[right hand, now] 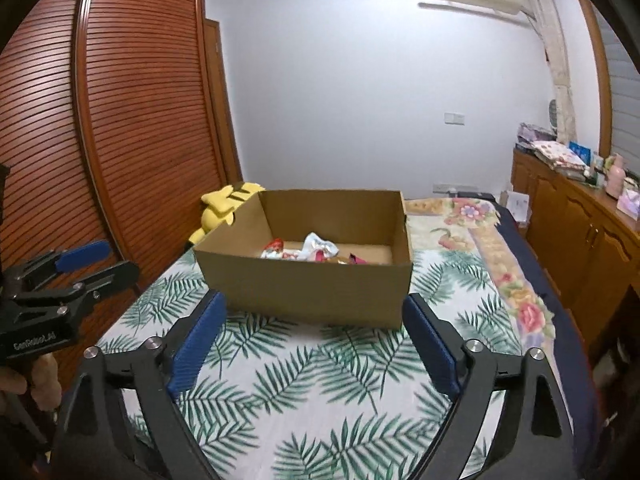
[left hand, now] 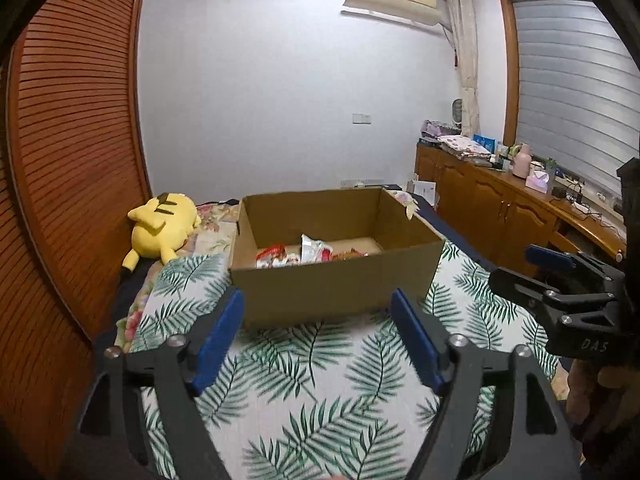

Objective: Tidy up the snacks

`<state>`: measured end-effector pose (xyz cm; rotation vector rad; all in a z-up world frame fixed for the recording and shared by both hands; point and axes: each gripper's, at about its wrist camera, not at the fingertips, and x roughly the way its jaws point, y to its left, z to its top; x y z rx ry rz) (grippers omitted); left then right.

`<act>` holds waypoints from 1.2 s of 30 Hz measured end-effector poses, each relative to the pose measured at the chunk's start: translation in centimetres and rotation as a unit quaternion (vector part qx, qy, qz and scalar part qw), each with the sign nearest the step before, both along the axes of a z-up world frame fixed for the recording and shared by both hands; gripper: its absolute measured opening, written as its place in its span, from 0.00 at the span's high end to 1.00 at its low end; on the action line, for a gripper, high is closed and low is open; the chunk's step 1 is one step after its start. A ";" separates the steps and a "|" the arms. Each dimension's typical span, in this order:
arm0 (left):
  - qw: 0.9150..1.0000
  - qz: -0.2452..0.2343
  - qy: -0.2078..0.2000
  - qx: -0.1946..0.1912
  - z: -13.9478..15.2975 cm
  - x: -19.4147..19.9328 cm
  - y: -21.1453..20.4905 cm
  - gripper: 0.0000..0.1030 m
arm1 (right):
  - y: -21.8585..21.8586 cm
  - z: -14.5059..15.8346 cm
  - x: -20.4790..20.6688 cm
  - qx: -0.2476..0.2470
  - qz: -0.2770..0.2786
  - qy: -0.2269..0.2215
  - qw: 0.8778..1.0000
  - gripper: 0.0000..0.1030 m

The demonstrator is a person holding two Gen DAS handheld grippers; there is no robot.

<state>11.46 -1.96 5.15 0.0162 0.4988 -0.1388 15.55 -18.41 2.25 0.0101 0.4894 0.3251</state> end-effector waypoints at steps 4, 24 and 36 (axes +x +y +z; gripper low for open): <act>1.000 0.006 0.002 0.005 -0.8 -1.8 -0.2 0.19 | -0.1 -0.5 -1.9 0.002 -0.009 -0.009 1.000 0.00; 0.998 0.046 -0.024 0.035 -1.5 -7.8 -0.6 0.09 | -0.2 -0.7 -8.0 -0.017 -0.041 -0.039 0.998 0.00; 0.999 0.042 -0.025 0.023 -1.9 -8.5 -0.7 0.09 | -0.1 -1.1 -8.8 -0.026 -0.054 -0.042 0.997 0.00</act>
